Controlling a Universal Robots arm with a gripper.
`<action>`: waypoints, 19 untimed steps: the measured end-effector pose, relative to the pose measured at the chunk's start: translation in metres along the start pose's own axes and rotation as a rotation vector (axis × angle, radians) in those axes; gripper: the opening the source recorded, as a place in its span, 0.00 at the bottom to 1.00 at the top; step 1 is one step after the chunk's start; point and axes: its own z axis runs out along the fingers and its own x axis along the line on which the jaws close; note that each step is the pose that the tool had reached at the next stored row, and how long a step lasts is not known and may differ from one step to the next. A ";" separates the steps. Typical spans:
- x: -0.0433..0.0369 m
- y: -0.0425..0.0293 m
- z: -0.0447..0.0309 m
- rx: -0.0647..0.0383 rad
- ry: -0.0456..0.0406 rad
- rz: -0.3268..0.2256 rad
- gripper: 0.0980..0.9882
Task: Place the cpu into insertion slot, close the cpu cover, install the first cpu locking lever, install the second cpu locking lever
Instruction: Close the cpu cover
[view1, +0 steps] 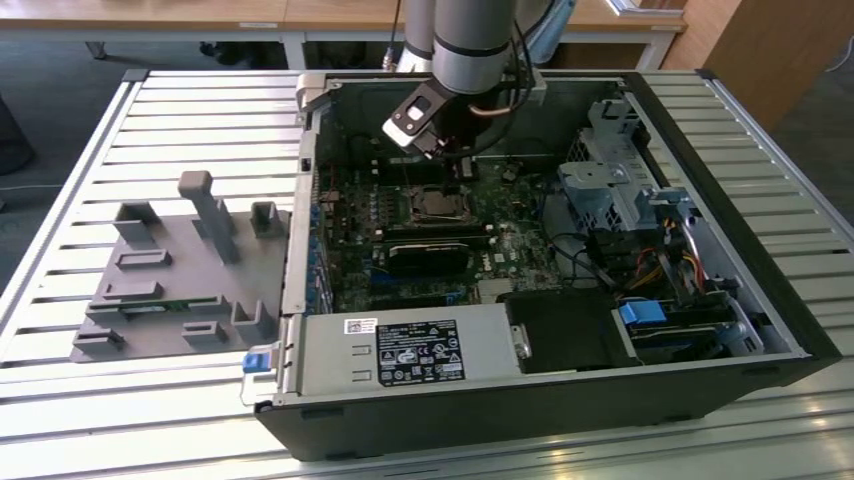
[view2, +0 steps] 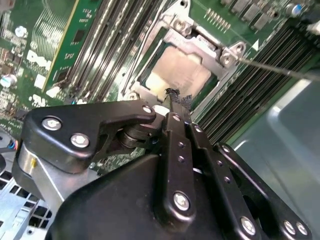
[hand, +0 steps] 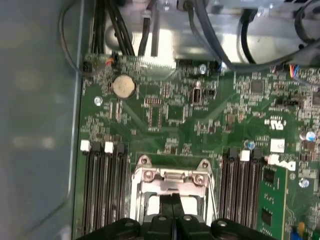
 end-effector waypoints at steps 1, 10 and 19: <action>0.0000 -0.0022 0.0004 0.000 -0.0001 0.000 0.01; -0.0006 -0.0155 0.0024 0.000 0.0000 0.000 0.01; -0.0013 -0.0270 0.0066 0.000 0.0002 0.000 0.01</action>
